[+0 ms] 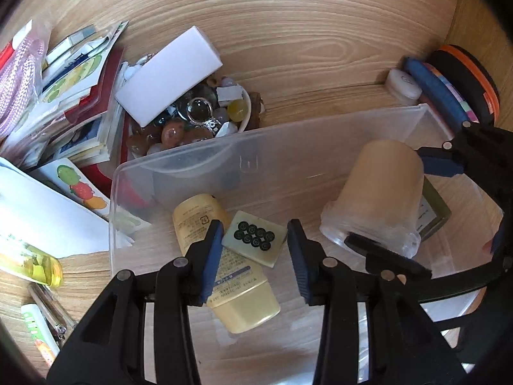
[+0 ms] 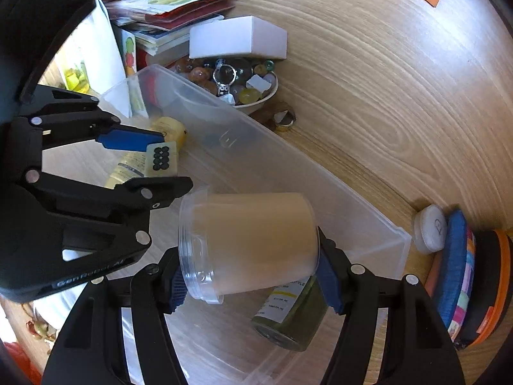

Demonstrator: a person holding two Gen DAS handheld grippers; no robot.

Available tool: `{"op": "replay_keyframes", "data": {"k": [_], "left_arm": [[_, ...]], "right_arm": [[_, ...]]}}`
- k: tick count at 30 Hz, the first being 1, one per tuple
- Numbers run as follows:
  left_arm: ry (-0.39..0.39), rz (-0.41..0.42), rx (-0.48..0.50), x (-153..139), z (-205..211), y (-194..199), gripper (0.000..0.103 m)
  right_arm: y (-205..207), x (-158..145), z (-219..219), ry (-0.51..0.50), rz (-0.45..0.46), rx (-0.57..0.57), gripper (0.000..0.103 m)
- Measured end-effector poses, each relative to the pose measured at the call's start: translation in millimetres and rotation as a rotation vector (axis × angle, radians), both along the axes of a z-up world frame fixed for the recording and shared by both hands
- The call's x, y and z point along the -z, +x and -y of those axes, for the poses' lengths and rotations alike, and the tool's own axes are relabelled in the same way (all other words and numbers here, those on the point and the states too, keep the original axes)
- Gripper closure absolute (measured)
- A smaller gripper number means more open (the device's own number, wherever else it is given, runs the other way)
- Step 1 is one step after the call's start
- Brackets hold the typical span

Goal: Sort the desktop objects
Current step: 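Open both grippers to release the tile and cup into the box, then grasp the white drawstring pouch with the left gripper while the right grasps the pink container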

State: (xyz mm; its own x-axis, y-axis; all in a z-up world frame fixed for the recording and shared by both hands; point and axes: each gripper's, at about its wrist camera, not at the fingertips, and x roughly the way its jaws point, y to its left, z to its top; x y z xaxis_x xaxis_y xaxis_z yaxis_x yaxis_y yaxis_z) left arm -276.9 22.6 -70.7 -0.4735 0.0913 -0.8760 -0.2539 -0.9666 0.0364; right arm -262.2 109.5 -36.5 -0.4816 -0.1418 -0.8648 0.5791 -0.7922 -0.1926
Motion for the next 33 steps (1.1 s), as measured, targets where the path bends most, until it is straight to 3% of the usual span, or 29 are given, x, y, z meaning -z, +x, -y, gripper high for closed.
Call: {"op": "replay_keyframes", "data": {"k": [11,17,20,26,33], "left_arm": [[-0.032,-0.028,-0.002,-4,1,6,0.046],[-0.029,-0.079,-0.023,-20,2,16,0.030],[-0.019,-0.093,-0.033,-29,5,21,0.030],[-0.005,-0.134,-0.047,-49,9,44,0.028],[-0.006,-0.213,-0.058,-72,12,81,0.017]], "right_arm": [[19,-7,-6,0.034,-0.048,-0.008,0.039],[35,-30,-8,0.005,-0.109,0.006,0.036],[40,-44,-6,-0.027,-0.156,0.024,0.028],[57,-67,-26,-0.066,-0.193,0.068,0.027],[83,-85,-45,-0.138,-0.213,0.094,0.024]]}}
